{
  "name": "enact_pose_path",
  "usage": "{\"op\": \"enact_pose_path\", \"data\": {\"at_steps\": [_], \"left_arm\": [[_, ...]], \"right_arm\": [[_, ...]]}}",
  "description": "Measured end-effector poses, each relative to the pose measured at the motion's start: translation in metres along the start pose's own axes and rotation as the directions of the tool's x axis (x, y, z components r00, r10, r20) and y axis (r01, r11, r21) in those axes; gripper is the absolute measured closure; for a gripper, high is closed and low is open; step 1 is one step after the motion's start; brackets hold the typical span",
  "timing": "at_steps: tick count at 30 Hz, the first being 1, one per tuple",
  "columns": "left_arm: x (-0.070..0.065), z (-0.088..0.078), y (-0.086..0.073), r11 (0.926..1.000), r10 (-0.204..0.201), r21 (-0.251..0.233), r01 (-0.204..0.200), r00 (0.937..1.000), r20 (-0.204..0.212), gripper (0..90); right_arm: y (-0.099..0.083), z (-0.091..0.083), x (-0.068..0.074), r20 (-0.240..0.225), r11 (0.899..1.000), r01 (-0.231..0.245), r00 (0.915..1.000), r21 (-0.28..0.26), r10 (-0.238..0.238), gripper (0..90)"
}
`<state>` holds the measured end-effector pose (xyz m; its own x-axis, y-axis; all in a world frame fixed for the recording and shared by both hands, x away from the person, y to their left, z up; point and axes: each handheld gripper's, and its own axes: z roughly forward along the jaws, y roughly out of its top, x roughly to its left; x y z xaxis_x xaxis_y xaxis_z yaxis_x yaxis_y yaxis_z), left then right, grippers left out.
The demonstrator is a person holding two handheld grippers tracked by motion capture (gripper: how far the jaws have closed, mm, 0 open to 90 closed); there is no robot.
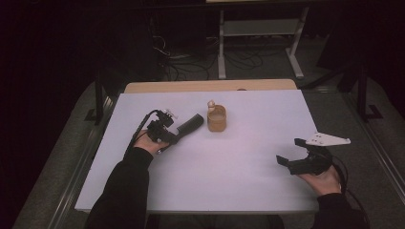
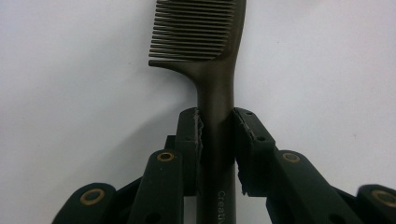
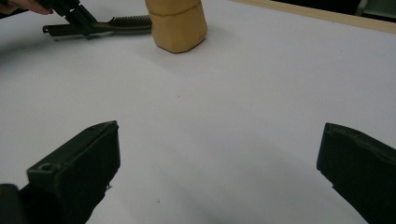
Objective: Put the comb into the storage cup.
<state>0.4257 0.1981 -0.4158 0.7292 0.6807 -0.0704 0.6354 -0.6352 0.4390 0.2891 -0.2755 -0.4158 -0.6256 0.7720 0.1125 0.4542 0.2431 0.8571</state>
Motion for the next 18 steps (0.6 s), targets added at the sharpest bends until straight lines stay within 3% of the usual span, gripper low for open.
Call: {"op": "enact_pose_path", "data": {"at_steps": [18], "left_arm": [[0.000,-0.026,-0.001,0.9975,0.010,-0.070,-0.011,0.9999,-0.009,73.1]], "right_arm": [[0.000,0.000,0.000,0.000,1.000,0.000,1.0000,0.002,0.000,0.0]]}}
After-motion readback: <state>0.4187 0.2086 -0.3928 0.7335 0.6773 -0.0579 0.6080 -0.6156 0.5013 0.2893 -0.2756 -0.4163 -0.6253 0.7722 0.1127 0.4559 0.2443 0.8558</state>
